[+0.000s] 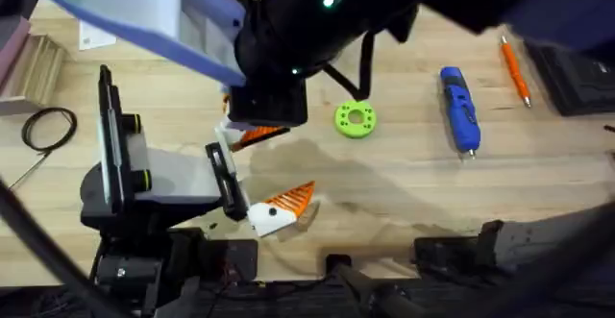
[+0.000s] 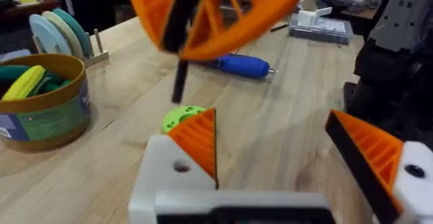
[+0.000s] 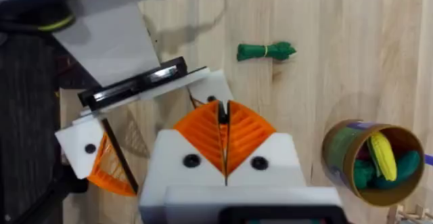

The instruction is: Pick up the gripper from the table and insert it into the empty holder that is missing its gripper. Then pick up a screw, insert it into the mounting hole, and use the screwdriver to tighten it. Finally, clean up the table by picking up the vegetable and placing it into the bucket.

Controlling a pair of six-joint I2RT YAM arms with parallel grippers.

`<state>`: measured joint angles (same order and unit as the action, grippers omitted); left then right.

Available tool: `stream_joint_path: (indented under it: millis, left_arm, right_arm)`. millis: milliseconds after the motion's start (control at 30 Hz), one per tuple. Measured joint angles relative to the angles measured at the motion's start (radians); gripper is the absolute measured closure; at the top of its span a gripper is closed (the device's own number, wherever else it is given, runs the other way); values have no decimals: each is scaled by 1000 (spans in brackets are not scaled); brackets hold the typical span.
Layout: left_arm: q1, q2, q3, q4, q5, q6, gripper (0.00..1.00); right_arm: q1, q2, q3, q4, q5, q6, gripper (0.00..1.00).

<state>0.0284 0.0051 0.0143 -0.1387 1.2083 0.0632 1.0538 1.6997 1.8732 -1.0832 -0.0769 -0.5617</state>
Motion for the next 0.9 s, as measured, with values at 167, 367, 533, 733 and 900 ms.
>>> stream_joint_path:
  millis: [167, 367, 533, 733, 900]
  left_arm:
    - [0, 0, 0, 0, 0, 0, 15]
    - [0, 0, 0, 0, 0, 0, 16]
    - [0, 0, 0, 0, 0, 0, 15]
    - [0, 0, 0, 0, 0, 0, 15]
    - [0, 0, 0, 0, 0, 0, 15]
  right_arm:
    - [0, 26, 0, -17, 0, -19, 995]
    - [0, 29, 0, -17, 0, -23, 995]
    - [0, 30, 0, -17, 0, -23, 995]
    - [0, 30, 0, -37, 0, -23, 995]
    - [0, 30, 0, -54, 0, -23, 995]
